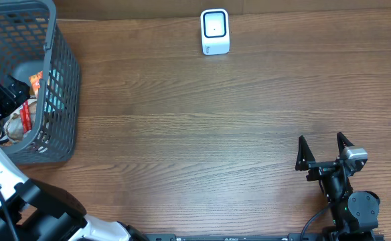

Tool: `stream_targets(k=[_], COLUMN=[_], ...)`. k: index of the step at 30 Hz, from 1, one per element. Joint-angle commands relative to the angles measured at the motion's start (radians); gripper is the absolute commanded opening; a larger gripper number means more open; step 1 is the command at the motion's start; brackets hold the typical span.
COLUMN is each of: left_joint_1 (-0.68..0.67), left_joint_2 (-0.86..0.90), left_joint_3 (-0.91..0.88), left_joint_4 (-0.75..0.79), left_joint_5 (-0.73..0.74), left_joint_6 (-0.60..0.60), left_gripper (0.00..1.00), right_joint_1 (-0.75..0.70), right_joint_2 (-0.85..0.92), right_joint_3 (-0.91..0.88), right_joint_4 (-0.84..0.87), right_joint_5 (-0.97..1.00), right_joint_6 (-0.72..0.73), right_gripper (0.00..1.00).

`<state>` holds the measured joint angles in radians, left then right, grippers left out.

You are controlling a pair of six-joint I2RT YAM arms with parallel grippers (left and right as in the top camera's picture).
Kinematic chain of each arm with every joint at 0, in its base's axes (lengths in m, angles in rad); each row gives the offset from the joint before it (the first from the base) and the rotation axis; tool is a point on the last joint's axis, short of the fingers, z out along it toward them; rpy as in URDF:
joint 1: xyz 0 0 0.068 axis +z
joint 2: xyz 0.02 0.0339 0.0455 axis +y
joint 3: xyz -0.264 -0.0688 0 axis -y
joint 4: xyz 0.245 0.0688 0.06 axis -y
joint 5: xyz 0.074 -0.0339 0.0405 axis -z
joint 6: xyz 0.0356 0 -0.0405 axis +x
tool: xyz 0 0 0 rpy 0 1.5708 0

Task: Scan the item barcode
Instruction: 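Lower the left gripper into the basket and grasp the orange-and-teal packs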

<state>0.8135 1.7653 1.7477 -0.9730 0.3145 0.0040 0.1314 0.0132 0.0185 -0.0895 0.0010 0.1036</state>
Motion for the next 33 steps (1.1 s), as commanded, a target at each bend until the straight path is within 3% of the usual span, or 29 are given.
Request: stream_targets(k=[1,7,12,33], left_joint_1=[0.006,-0.011,-0.032,-0.101], left_joint_2=[0.019,0.084,0.161,0.229], left_joint_3=[0.022,0.022,0.022,0.022], left_joint_4=[0.003,0.019,0.026,0.184], left_joint_5=[0.016,0.03,0.14,0.164], left_joint_6=[0.059,0.17,0.264,0.292], left_gripper=[1.0,1.0,1.0,0.99], right_joint_1=[-0.003,-0.003,-0.003,-0.003], right_joint_2=[-0.003,-0.003,-0.002,-0.003], right_joint_3=[-0.01,-0.01,-0.01,-0.01], right_joint_4=[0.005,0.005,0.005,0.005], right_joint_5=[0.006,0.006,0.006,0.006], right_joint_6=[-0.004,-0.004,-0.004,-0.004], right_gripper=[1.0,1.0,1.0,1.0])
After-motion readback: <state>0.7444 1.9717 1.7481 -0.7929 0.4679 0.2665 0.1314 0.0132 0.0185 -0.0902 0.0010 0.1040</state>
